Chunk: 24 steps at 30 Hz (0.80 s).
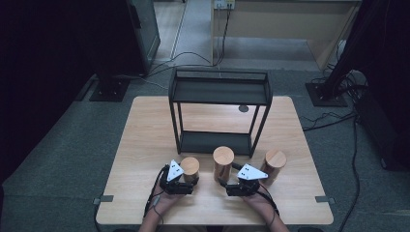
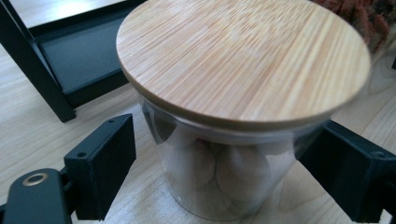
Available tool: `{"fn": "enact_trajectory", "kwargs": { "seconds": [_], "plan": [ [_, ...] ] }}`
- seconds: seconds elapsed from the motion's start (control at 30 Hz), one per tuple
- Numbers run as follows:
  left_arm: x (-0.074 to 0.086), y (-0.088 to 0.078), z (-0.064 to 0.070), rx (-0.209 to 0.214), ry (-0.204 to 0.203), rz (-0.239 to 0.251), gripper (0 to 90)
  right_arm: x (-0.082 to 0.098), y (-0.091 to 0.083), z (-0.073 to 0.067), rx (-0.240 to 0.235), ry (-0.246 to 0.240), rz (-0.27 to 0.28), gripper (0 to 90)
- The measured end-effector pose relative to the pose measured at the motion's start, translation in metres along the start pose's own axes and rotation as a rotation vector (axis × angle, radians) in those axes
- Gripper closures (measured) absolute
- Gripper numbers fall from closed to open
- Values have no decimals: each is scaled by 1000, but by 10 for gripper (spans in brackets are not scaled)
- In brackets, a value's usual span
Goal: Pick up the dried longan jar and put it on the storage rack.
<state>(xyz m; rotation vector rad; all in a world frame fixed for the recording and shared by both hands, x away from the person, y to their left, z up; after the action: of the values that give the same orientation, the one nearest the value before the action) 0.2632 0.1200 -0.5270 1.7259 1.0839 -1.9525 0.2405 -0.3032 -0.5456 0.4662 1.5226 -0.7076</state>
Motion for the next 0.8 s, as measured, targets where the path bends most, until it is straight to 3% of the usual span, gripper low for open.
{"fn": "enact_trajectory", "kwargs": {
  "seconds": [0.07,0.1,0.17,0.23,0.57,0.7,0.8],
  "plan": [
    [-2,2,-2,5,-5,-14,119,0,0,0,1,0,1,181],
    [-5,6,-2,4,-3,-44,119,0,0,0,1,-2,-2,182],
    [-6,7,-1,5,5,-39,134,0,0,-1,2,-3,-3,181],
    [-8,8,-2,11,-9,-27,250,-1,1,0,1,-4,-7,182],
    [-11,19,5,-19,-13,-13,254,-2,1,-2,5,-9,-17,181],
    [-11,17,0,-12,-43,2,254,-2,1,-1,8,-2,-14,182],
    [-14,16,-3,-21,-42,3,255,-2,1,-1,8,-4,-16,181]
  ]
}}
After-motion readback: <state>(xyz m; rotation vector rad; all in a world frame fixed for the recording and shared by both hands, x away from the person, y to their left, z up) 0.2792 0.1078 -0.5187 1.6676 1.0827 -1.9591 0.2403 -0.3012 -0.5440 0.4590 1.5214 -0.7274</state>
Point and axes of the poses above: each handheld gripper's, and its own axes: y roughly forward along the jaws, x roughly out of its underside, z roughly to its right, the point moved 4 cm from there along y, roughly forward along the jaws, and after that the axes turned 12 degrees about z, right-handed, at the moved point
